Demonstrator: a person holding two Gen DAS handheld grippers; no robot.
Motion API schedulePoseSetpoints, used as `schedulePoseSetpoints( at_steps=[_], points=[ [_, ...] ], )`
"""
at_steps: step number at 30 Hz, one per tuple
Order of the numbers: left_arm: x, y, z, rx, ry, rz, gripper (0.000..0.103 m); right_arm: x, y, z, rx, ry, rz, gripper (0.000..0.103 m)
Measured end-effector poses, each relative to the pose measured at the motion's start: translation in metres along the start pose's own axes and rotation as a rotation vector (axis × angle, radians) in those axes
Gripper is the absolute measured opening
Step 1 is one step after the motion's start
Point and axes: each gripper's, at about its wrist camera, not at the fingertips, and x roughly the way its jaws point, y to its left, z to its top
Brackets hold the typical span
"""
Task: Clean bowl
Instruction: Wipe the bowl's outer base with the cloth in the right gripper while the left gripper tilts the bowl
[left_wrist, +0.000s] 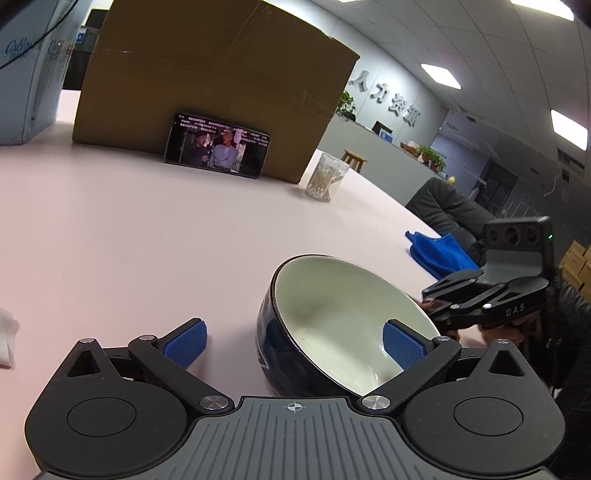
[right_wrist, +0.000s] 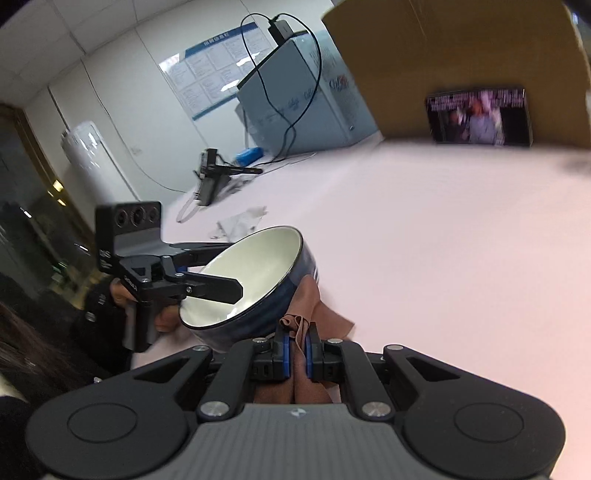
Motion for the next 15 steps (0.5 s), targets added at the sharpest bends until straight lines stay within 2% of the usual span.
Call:
schedulePoseSetpoints(
  at_steps=[3, 7, 12, 15],
  points=[
    [0.000, 0.001, 0.000, -0.006, -0.002, -0.004, 0.103, -0.002, -0.008, -0.004, 0.030, -0.030, 0.044, 0.009],
    [0.002, -0.002, 0.000, 0.006, 0.002, 0.006, 0.103, -0.006, -0.003, -0.007, 0.012, -0.051, 0.021, 0.009],
    [0.006, -0.009, 0.001, 0.045, 0.014, 0.040, 0.103, -0.009, 0.010, -0.013, 0.010, -0.097, -0.077, 0.009],
    [0.007, -0.014, 0.000, 0.070, 0.018, 0.071, 0.103, -0.007, 0.029, -0.017, -0.042, -0.117, -0.186, 0.009]
  ],
)
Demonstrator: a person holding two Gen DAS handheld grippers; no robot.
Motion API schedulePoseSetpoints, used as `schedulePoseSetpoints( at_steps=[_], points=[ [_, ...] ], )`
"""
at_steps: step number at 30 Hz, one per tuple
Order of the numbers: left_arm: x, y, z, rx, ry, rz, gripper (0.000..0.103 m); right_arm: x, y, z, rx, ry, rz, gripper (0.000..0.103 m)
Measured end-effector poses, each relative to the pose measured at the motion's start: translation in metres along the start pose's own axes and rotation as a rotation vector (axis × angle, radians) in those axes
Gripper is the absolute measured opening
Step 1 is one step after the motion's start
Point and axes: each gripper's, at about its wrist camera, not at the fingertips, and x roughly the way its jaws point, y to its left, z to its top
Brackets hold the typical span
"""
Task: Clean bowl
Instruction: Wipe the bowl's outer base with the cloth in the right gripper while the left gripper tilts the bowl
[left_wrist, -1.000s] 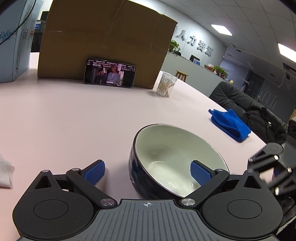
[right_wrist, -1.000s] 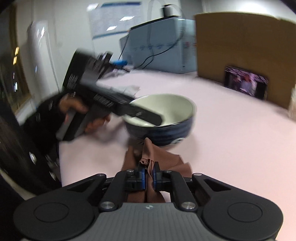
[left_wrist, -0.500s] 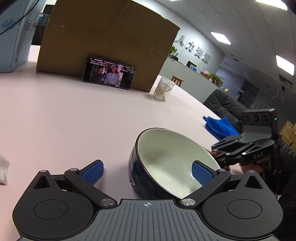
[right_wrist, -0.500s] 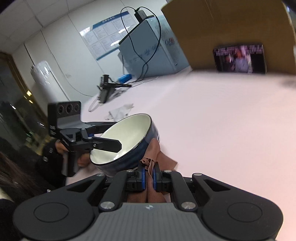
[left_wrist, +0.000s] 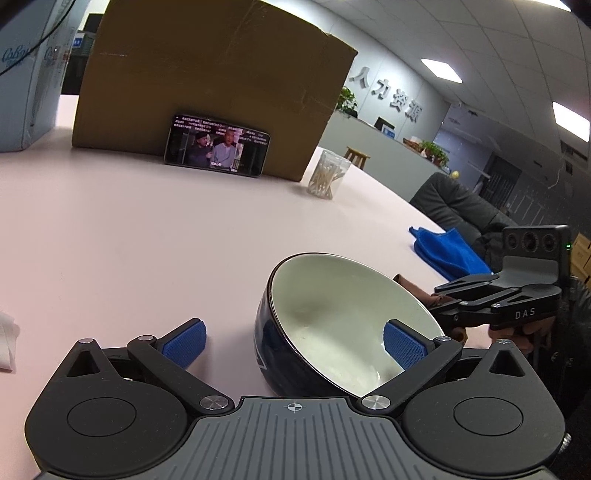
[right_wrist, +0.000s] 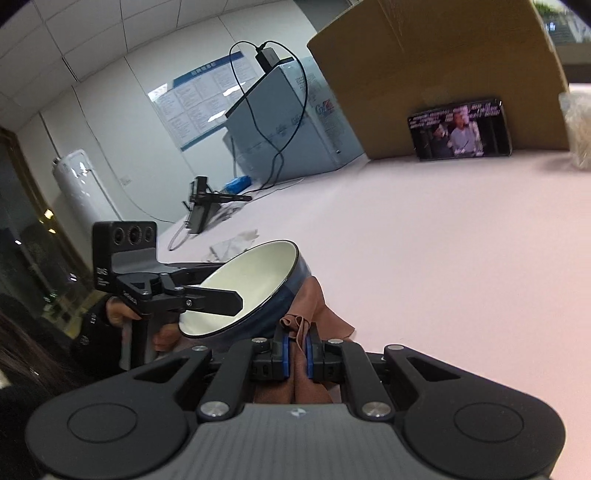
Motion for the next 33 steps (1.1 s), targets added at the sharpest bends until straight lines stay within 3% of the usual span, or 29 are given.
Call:
schedulePoseSetpoints(
  at_steps=[5, 10, 14, 20, 23, 33],
  points=[
    [-0.007, -0.007, -0.001, 0.025, -0.042, 0.109, 0.103, 0.010, 0.028, -0.004, -0.055, 0.035, -0.180, 0.009],
    [-0.012, -0.008, -0.001, 0.032, -0.071, 0.108, 0.103, 0.023, 0.056, -0.008, -0.042, 0.066, -0.296, 0.009],
    [-0.008, -0.002, 0.001, 0.001, -0.049, 0.106, 0.103, 0.028, 0.085, -0.020, -0.009, 0.029, -0.442, 0.009],
    [-0.006, 0.001, 0.002, -0.014, -0.042, 0.053, 0.103, 0.029, 0.120, -0.041, 0.046, -0.055, -0.568, 0.009],
    [-0.003, 0.001, 0.001, -0.013, -0.023, 0.034, 0.103, 0.029, 0.130, -0.052, 0.064, -0.093, -0.591, 0.009],
    [-0.002, 0.002, 0.000, -0.025, -0.015, 0.013, 0.103, 0.037, 0.158, -0.075, 0.035, -0.166, -0.511, 0.010]
  ],
)
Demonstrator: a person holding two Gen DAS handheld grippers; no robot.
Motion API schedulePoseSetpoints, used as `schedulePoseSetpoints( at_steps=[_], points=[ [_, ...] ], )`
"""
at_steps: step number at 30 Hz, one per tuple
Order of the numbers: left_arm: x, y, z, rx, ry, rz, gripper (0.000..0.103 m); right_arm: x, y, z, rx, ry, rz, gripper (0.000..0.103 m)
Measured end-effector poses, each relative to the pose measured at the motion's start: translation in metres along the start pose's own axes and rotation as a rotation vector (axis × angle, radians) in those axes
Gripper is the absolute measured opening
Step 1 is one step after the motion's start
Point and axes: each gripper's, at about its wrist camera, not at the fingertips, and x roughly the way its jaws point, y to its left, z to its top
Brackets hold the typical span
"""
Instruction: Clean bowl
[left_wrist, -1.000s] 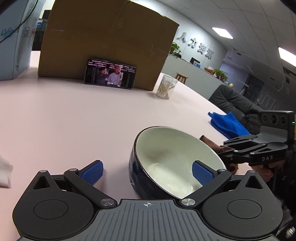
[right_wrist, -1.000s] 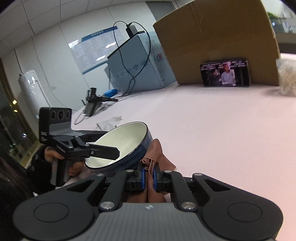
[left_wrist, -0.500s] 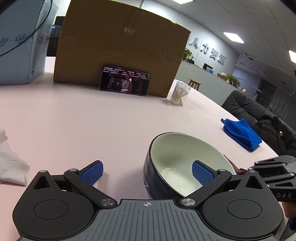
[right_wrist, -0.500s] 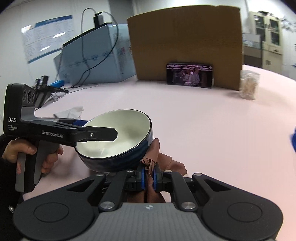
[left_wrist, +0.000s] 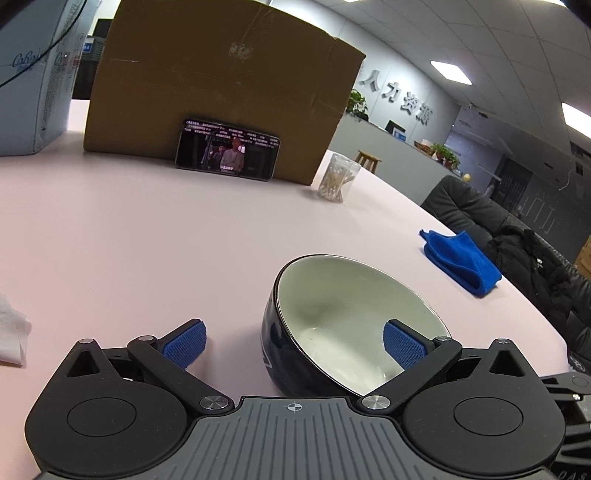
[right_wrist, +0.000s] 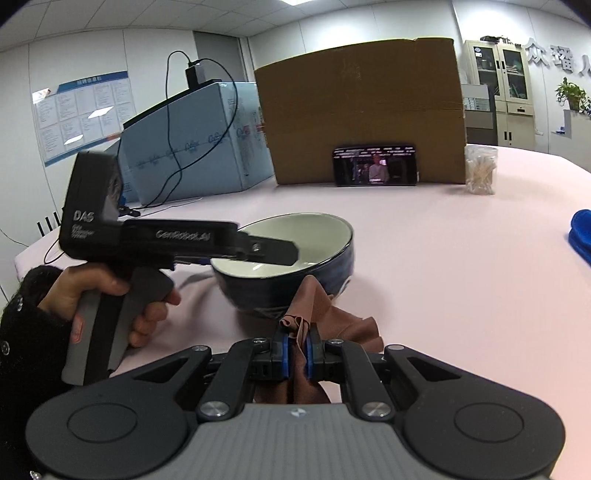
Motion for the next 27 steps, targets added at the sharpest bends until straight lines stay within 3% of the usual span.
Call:
schedulePoseSetpoints(
  at_steps=[7, 11, 14, 20, 27],
  points=[
    [-0.001, 0.000, -0.001, -0.003, -0.002, -0.003, 0.103, -0.008, -0.006, 0.005, 0.067, -0.082, 0.079, 0.010],
    [-0.002, 0.001, -0.001, -0.005, -0.002, -0.005, 0.103, -0.008, -0.044, 0.014, 0.285, -0.146, 0.137, 0.010],
    [-0.004, 0.003, -0.001, -0.013, -0.005, -0.011, 0.103, -0.003, -0.073, 0.019, 0.450, -0.178, 0.133, 0.010],
    [-0.005, 0.004, -0.002, -0.017, -0.005, -0.013, 0.103, 0.023, -0.107, 0.014, 0.744, -0.156, 0.210, 0.010],
    [-0.005, 0.005, -0.003, -0.016, -0.006, -0.014, 0.103, 0.033, -0.104, 0.019, 0.766, -0.217, 0.207, 0.010]
  ],
)
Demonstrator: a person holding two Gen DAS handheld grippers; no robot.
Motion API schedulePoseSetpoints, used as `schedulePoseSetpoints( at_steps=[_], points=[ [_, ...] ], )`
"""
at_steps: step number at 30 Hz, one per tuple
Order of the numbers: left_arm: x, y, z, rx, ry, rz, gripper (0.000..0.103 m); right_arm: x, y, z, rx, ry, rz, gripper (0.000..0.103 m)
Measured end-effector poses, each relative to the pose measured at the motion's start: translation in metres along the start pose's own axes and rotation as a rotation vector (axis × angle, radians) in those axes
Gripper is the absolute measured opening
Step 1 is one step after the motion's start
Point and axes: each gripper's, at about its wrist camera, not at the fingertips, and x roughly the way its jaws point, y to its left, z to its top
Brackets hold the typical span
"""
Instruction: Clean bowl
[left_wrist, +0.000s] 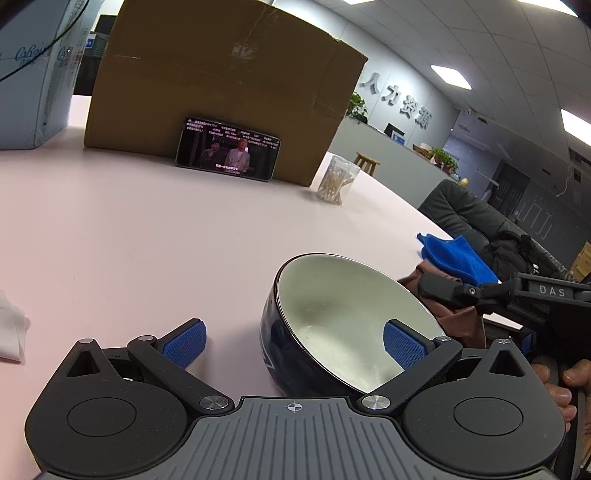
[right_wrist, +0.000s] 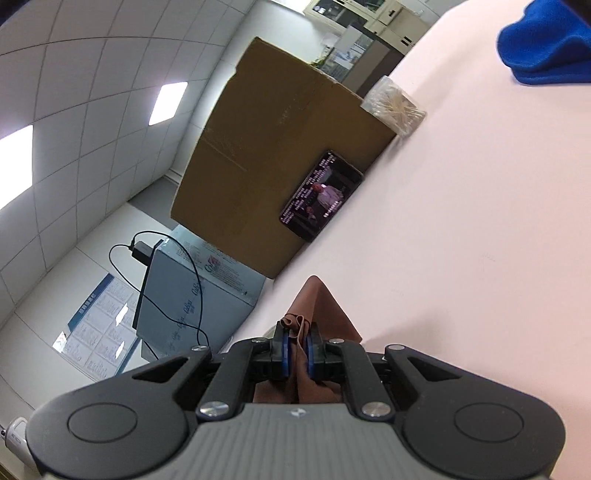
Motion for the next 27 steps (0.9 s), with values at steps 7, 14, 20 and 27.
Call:
schedulePoseSetpoints(
  at_steps=[7, 14, 20, 27],
  points=[
    [0.000, 0.000, 0.000, 0.004, 0.001, 0.002, 0.103, 0.015, 0.004, 0.015, 0.016, -0.059, -0.018, 0.010],
    [-0.001, -0.001, 0.000, 0.007, -0.001, 0.002, 0.103, 0.033, 0.000, 0.012, 0.024, 0.003, -0.060, 0.010],
    [-0.001, -0.003, 0.000, 0.015, 0.002, 0.009, 0.103, 0.013, 0.004, 0.003, -0.028, -0.018, -0.080, 0.011],
    [-0.002, -0.004, 0.000, 0.020, 0.005, 0.013, 0.103, 0.033, 0.015, 0.014, -0.080, 0.016, -0.140, 0.012]
  ],
)
